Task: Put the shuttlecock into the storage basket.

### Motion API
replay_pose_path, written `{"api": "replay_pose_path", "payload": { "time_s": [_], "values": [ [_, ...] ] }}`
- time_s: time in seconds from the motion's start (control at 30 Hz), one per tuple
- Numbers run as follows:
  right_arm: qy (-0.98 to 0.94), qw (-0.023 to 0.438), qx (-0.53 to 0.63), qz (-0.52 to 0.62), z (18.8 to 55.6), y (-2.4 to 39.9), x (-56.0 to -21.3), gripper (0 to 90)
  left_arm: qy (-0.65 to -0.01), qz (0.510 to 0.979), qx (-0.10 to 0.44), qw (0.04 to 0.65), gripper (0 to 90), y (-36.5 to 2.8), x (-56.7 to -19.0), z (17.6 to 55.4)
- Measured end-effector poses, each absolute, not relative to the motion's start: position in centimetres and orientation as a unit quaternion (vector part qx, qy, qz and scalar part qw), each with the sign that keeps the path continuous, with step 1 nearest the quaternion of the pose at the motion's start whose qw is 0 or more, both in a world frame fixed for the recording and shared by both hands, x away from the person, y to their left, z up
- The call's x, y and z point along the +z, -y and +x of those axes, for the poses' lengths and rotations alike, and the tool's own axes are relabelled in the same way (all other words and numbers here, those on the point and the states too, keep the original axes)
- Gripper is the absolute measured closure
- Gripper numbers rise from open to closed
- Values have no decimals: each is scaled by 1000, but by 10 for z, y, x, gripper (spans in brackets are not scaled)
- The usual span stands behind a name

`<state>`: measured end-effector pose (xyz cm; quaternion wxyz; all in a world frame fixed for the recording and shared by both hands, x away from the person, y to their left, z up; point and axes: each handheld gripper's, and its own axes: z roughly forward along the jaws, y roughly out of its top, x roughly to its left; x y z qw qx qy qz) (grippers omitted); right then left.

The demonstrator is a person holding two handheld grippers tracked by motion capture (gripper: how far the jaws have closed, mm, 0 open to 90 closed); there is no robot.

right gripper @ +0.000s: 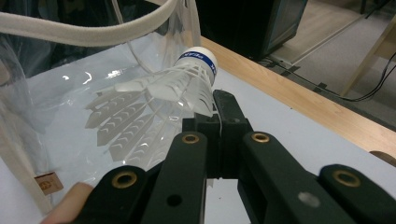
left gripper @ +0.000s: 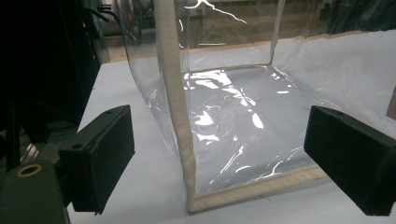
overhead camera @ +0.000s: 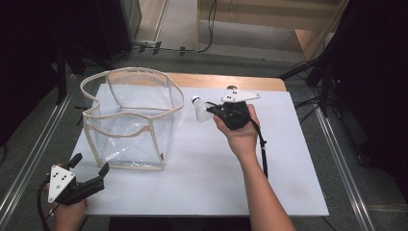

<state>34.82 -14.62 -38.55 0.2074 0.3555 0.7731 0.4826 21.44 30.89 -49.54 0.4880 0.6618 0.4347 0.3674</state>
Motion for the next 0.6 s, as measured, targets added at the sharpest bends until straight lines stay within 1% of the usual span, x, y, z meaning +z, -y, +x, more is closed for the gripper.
{"api": "replay_pose_path", "payload": {
  "time_s": [0.6],
  "values": [
    [-764,217,499,347,347,142,-368,875,-434,663,368,487,92,-309,-495,214]
  ]
}}
